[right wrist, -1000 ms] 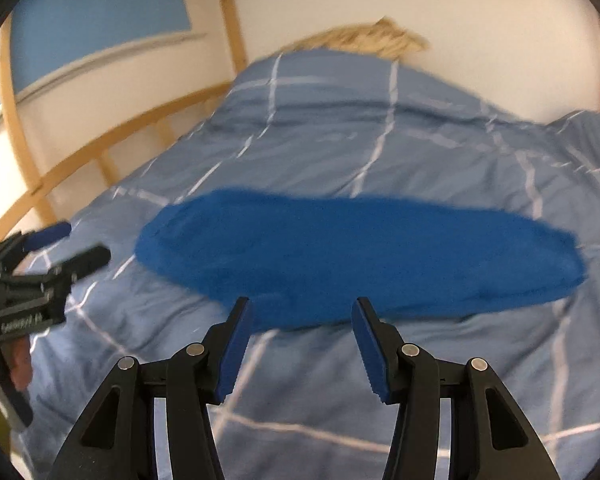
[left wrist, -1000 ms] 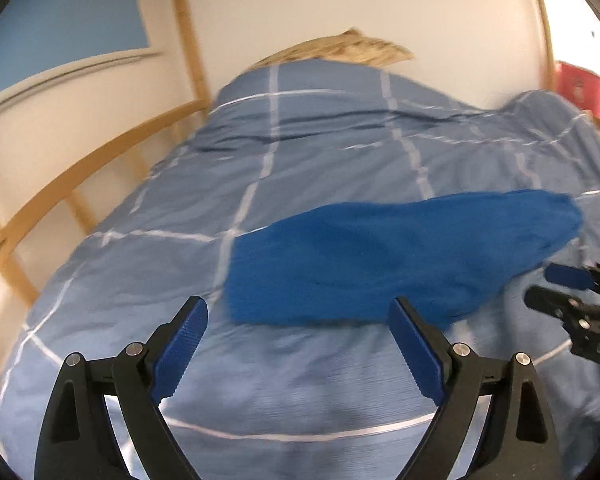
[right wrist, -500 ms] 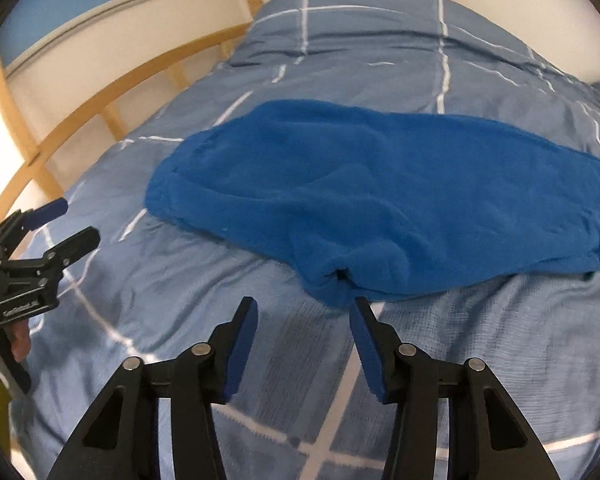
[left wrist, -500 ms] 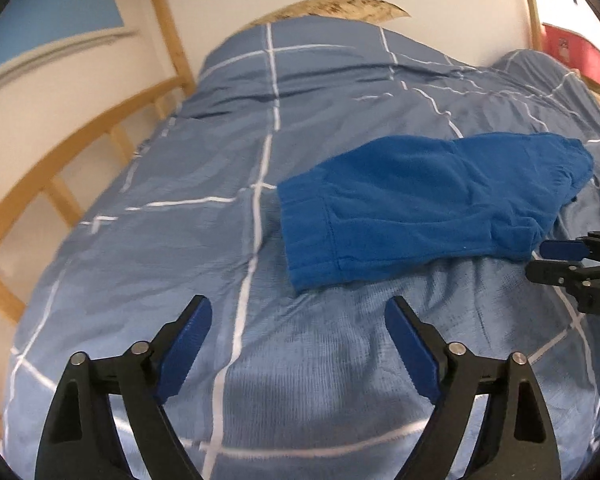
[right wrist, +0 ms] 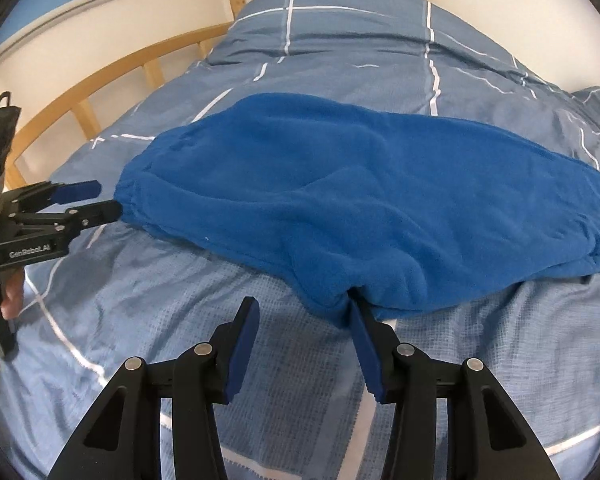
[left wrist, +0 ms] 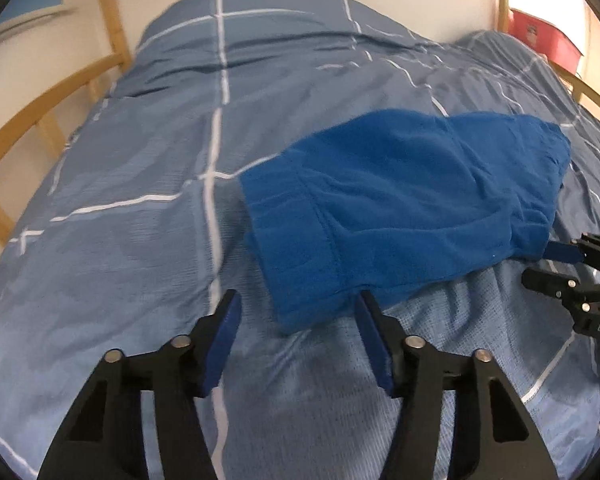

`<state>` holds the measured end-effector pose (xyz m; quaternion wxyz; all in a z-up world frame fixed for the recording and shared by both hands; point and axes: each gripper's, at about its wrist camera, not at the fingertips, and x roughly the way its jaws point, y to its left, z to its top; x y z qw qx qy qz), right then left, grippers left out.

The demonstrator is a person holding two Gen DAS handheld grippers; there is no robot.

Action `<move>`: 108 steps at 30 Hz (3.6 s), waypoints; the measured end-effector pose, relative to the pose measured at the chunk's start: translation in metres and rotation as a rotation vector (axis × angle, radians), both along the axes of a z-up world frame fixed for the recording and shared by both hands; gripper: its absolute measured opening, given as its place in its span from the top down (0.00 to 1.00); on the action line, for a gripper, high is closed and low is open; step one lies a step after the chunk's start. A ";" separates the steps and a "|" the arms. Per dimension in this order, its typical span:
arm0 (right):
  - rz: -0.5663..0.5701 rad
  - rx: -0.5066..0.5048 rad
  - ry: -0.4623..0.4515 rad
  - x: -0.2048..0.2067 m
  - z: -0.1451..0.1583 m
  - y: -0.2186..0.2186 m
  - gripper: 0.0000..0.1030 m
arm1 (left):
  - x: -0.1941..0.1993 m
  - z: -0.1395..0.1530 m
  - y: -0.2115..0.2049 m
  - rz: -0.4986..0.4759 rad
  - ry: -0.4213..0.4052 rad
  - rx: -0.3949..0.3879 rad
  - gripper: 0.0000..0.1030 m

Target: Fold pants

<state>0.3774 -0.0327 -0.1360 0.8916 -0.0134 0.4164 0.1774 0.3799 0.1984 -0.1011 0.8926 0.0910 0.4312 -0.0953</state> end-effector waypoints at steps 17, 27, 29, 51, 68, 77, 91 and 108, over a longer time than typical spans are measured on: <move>0.043 -0.044 -0.013 0.004 0.008 -0.006 0.89 | 0.006 0.002 -0.009 -0.037 0.072 0.069 0.87; 0.025 -0.068 0.049 -0.012 -0.006 -0.004 0.90 | 0.008 -0.013 -0.005 -0.036 0.127 0.128 0.87; 0.020 -0.071 0.043 -0.013 -0.008 -0.004 0.90 | 0.007 -0.015 -0.004 -0.029 0.132 0.122 0.87; -0.088 -0.029 -0.172 -0.057 0.063 -0.065 0.49 | -0.082 0.075 -0.065 0.030 -0.107 0.101 0.42; -0.374 -0.032 -0.306 -0.045 0.095 -0.251 0.49 | -0.047 0.073 -0.238 -0.094 -0.203 0.018 0.39; -0.520 0.041 -0.223 0.015 0.077 -0.348 0.49 | -0.004 0.059 -0.316 -0.121 -0.210 0.051 0.37; -0.697 0.392 0.000 0.101 0.022 -0.410 0.49 | 0.056 0.030 -0.354 -0.033 -0.130 0.076 0.37; -0.756 0.580 0.053 0.117 -0.001 -0.427 0.83 | 0.069 0.016 -0.361 0.004 -0.059 0.053 0.37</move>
